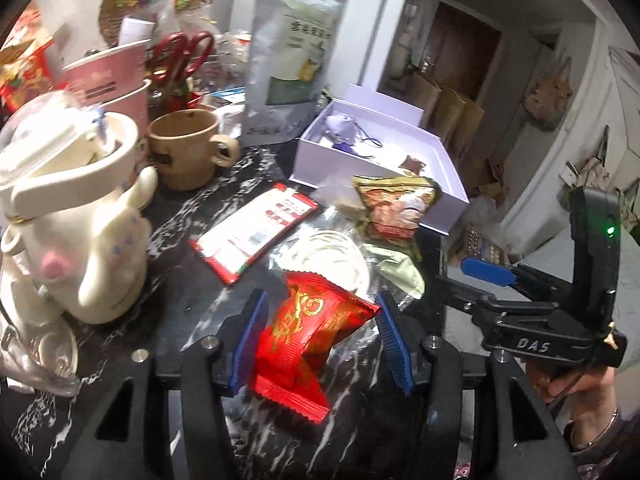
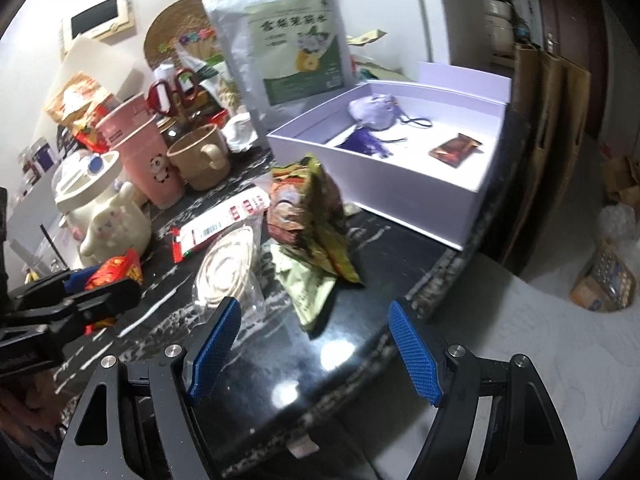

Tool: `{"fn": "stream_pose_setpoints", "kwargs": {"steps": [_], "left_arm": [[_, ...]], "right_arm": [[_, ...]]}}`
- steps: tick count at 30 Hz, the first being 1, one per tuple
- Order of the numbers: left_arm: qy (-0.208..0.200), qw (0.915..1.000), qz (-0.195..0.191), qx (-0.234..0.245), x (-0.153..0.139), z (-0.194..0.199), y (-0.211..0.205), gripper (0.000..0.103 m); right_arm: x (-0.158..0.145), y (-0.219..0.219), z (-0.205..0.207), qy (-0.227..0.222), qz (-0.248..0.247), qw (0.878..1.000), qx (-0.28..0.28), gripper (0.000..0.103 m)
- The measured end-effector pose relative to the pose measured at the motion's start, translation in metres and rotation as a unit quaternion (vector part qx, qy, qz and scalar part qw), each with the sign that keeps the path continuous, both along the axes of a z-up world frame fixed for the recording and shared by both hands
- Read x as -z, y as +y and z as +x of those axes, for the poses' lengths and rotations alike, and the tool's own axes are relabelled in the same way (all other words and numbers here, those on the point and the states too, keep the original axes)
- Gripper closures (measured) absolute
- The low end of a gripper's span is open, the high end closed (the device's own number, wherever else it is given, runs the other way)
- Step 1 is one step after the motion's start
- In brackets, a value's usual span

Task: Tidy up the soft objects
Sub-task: 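Grasp the red candy packet with the left tool while the right tool grasps the green wrapper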

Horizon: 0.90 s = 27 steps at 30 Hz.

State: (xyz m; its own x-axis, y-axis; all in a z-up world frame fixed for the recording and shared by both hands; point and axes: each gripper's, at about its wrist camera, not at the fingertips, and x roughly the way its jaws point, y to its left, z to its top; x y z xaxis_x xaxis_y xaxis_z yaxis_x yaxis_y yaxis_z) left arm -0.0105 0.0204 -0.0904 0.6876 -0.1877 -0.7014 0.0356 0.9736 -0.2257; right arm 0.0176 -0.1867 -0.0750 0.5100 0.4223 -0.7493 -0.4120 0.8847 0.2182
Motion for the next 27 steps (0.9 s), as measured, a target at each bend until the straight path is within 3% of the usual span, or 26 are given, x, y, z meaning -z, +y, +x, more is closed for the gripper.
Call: {"fn": "stream_pose_setpoints", "kwargs": {"steps": [5, 10, 23, 27], "left_arm": [[0.01, 0.9998, -0.005, -0.017, 0.005, 0.003, 0.009, 0.048], [0.014, 0.9995, -0.01, -0.028, 0.006, 0.006, 0.013, 0.048], [0.013, 0.9994, -0.017, -0.028, 0.006, 0.011, 0.018, 0.048], [0.015, 0.9994, -0.02, -0.023, 0.007, 0.014, 0.017, 0.048]], "right_arm": [[0.015, 0.013, 0.012, 0.012, -0.015, 1.0, -0.007, 0.031], [0.028, 0.015, 0.03, 0.052, 0.019, 0.998, 0.009, 0.046], [0.024, 0.012, 0.04, 0.048, 0.051, 0.997, 0.039, 0.046], [0.029, 0.015, 0.045, 0.061, 0.047, 0.996, 0.043, 0.053]]}}
